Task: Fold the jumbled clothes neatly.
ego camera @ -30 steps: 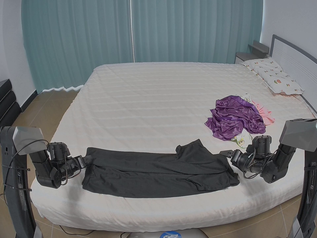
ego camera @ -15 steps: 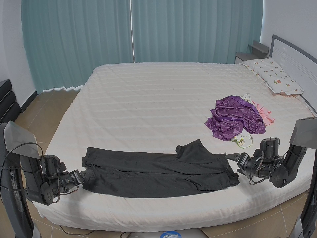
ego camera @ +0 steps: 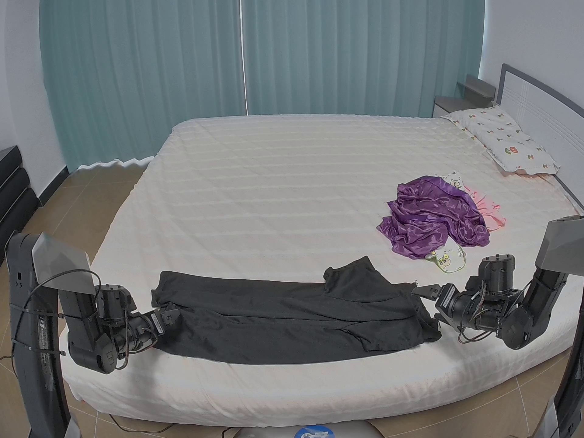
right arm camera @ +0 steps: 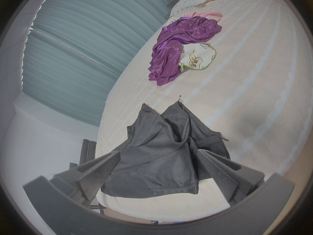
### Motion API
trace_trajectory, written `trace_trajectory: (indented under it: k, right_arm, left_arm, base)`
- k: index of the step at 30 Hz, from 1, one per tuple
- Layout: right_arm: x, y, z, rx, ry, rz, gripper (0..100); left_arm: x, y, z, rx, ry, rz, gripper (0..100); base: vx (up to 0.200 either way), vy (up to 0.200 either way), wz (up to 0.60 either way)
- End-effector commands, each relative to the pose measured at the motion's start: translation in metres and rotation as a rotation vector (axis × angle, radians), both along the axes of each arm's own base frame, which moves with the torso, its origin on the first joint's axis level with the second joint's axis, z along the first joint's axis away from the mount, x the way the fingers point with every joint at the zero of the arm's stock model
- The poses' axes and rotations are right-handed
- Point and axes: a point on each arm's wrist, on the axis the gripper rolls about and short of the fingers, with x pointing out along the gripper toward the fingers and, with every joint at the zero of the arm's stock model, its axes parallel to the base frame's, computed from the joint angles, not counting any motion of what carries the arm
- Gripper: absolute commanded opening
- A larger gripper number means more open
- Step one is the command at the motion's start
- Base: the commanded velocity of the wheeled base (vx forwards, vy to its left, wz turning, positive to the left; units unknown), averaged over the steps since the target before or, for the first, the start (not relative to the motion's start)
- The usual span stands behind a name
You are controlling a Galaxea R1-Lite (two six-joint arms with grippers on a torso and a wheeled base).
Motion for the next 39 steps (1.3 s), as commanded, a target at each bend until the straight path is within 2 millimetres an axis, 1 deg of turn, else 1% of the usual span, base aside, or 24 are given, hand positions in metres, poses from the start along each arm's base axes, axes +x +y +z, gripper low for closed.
trace_trajectory:
  k: [1,4,5,15,19,23,27,29,33,36,39]
  right_arm:
    - [0.001,-0.002,0.001,-0.003,-0.006,-0.009,100]
    - [0.001,-0.003,0.001,-0.003,-0.006,-0.013,100]
    - [0.001,-0.003,0.001,-0.003,-0.006,-0.013,100]
    - [-0.001,-0.004,0.0,-0.002,0.002,-0.013,100]
    - [-0.001,-0.004,-0.001,-0.003,0.007,-0.013,100]
    - [-0.001,-0.004,-0.001,-0.002,0.007,-0.014,100]
    - [-0.002,-0.003,-0.002,-0.005,0.012,-0.01,100]
    - [-0.003,-0.003,-0.003,-0.005,0.016,-0.01,100]
    - [-0.006,-0.002,-0.006,-0.008,0.032,-0.006,100]
    - [-0.007,-0.002,-0.007,-0.009,0.041,-0.004,100]
    - [-0.014,-0.001,-0.012,-0.016,0.079,0.003,100]
  left_arm:
    - [-0.004,-0.002,-0.015,0.02,0.048,-0.012,100]
    - [-0.013,-0.002,-0.014,0.038,0.069,-0.025,100]
    - [-0.014,-0.002,-0.013,0.04,0.069,-0.025,0]
    - [-0.021,0.008,-0.007,0.041,0.073,0.011,0]
    - [-0.031,0.008,-0.004,0.041,0.099,0.01,0]
    - [-0.034,0.009,-0.005,0.054,0.106,0.005,0]
    - [-0.043,0.009,-0.006,0.058,0.141,0.001,0]
    - [-0.043,0.01,-0.006,0.057,0.141,0.004,0]
    - [-0.044,0.019,-0.004,0.064,0.137,0.031,0]
    - [-0.046,0.021,-0.005,0.069,0.141,0.031,0]
    - [-0.046,0.021,-0.005,0.068,0.144,0.032,0]
  base:
    - [0.0,0.0,0.0]
    - [0.0,0.0,0.0]
    - [0.0,0.0,0.0]
    - [0.0,0.0,0.0]
    - [0.0,0.0,0.0]
    - [0.0,0.0,0.0]
    - [0.0,0.0,0.0]
    - [0.0,0.0,0.0]
    - [0.0,0.0,0.0]
    - [0.0,0.0,0.0]
    - [0.0,0.0,0.0]
